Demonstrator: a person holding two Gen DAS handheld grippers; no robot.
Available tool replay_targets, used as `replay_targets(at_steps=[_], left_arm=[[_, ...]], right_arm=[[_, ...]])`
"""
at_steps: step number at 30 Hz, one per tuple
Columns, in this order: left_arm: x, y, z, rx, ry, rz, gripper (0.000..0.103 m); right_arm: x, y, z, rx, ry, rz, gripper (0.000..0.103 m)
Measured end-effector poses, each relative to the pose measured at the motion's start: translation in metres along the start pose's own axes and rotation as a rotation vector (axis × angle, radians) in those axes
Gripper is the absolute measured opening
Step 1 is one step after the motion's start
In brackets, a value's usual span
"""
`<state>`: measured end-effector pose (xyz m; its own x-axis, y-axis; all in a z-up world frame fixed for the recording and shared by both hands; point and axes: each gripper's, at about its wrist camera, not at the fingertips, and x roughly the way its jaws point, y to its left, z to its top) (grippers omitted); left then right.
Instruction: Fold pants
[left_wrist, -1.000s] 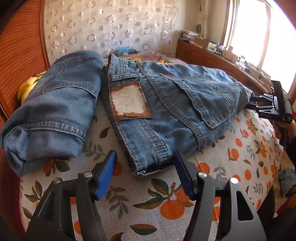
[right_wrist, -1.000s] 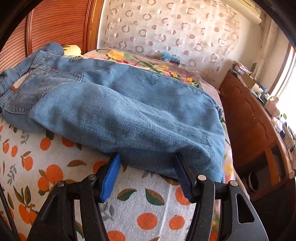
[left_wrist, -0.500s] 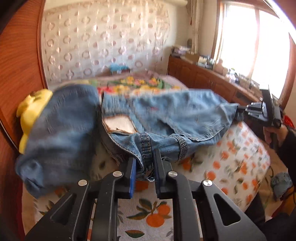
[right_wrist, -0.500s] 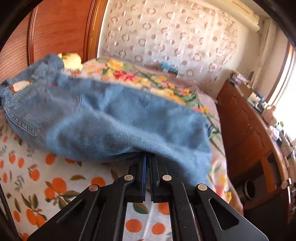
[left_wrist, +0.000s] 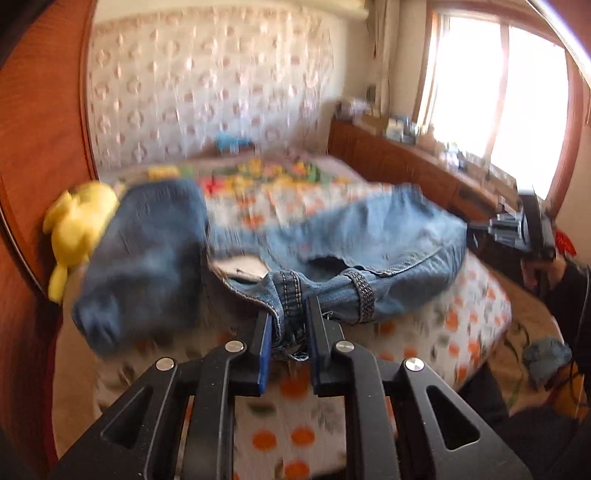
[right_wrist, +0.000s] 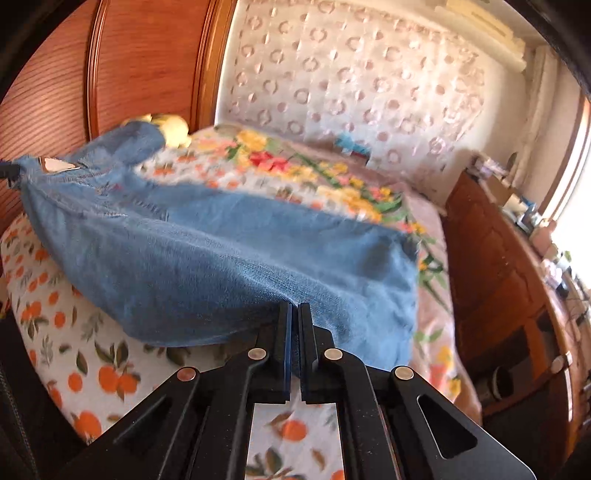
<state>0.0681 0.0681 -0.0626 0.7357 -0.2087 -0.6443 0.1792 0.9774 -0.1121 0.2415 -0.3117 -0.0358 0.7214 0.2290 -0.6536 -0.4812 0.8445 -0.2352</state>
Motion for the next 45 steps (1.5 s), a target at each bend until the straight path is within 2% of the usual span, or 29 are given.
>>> replay_targets(at_steps=[3,6,8,10,12,18,21,25,31,36,42,44,45], left_arm=[[0.013,-0.004,-0.025,-0.004,0.063,0.010,0.020],[0.012,-0.003,-0.034,-0.023,0.065,-0.003,0.023],[0.006,0.000,-0.034,-0.036,0.046,0.020,0.024],[-0.001,0.001,-0.031,-0.035,0.024,0.035,0.031],[-0.009,0.002,-0.027,-0.032,-0.011,0.052,0.054],[-0.010,0.003,-0.013,-0.020,-0.064,0.059,0.075],[-0.005,-0.004,-0.001,-0.011,-0.083,0.039,0.075],[0.008,-0.017,0.014,0.014,-0.098,0.019,0.075],[0.031,-0.037,0.025,0.041,-0.083,-0.006,0.075],[0.043,-0.047,0.025,0.047,-0.065,-0.022,0.075],[0.049,-0.050,0.022,0.037,-0.048,-0.033,0.075],[0.049,-0.049,0.020,0.035,-0.045,-0.032,0.075],[0.048,-0.048,0.019,0.033,-0.045,-0.032,0.075]], right_arm=[[0.011,-0.003,-0.015,0.039,0.035,0.026,0.003],[0.010,-0.013,-0.025,0.103,0.042,0.039,0.016],[0.005,-0.022,-0.031,0.147,0.030,0.054,0.021],[-0.003,-0.030,-0.034,0.183,0.014,0.059,0.028],[-0.011,-0.039,-0.038,0.217,-0.001,0.051,0.034],[-0.015,-0.064,-0.057,0.362,-0.019,-0.006,0.040],[-0.010,-0.073,-0.065,0.425,-0.004,-0.041,0.041],[0.003,-0.075,-0.071,0.464,0.031,-0.034,0.041],[0.029,-0.077,-0.071,0.435,0.100,-0.028,0.042],[0.032,-0.075,-0.059,0.405,0.086,-0.042,0.044],[0.044,-0.080,-0.060,0.443,0.052,-0.069,0.044],[0.046,-0.081,-0.060,0.458,0.040,-0.042,0.026],[0.047,-0.079,-0.059,0.452,0.043,-0.048,0.013]])
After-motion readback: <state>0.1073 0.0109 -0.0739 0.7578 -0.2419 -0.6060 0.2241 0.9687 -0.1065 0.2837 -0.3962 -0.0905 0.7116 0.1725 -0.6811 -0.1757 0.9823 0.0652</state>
